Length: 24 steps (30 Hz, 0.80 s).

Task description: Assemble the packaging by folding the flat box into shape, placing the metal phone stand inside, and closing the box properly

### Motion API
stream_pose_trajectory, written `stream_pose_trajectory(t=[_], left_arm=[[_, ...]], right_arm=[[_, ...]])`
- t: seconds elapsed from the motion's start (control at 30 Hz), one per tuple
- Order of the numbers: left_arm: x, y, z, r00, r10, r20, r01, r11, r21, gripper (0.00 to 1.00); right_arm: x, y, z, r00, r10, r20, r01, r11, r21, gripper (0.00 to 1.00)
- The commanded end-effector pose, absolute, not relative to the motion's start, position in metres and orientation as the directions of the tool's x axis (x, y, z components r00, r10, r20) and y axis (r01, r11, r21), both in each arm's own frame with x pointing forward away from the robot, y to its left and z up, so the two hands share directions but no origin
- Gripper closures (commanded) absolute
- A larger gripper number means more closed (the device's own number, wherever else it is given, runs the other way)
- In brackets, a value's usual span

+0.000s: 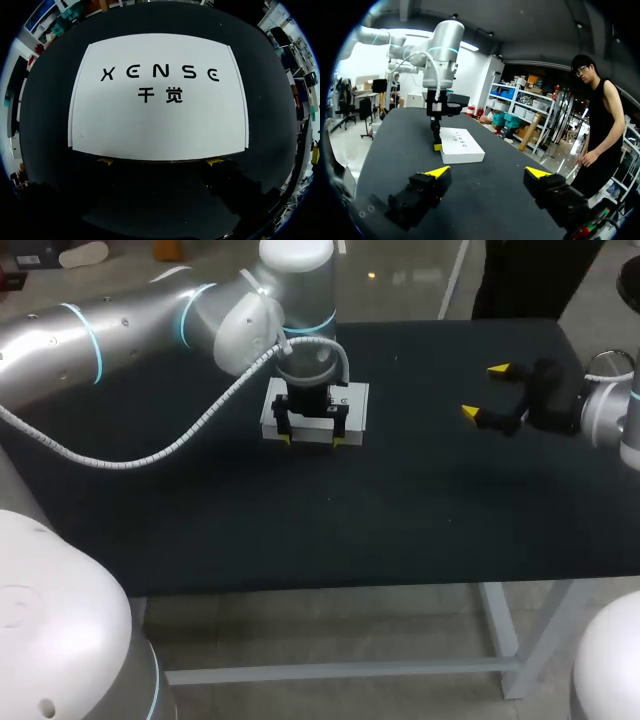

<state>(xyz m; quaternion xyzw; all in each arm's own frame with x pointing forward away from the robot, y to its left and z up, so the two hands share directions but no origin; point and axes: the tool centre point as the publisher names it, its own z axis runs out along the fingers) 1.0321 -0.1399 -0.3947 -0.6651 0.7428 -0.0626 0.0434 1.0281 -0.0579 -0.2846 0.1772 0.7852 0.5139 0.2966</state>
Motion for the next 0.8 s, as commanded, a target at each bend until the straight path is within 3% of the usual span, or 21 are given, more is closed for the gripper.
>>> stream_pose_trajectory(t=[0.03,0.8], left_arm=[[1.048,-0.143,-0.395,-0.114,-0.993,0.015,-0.984,0.111,-0.141,0.0],[1.107,-0.152,-0.393,-0.073,-0.997,0.016,-0.984,0.069,-0.163,0.0]], right_arm=[[1.028,-0.058,-0.286,-0.761,0.583,-0.285,-0.032,0.404,0.914,0.0],[1.028,-0.058,-0.286,-0.761,0.583,-0.285,-0.032,0.404,0.914,0.0]])
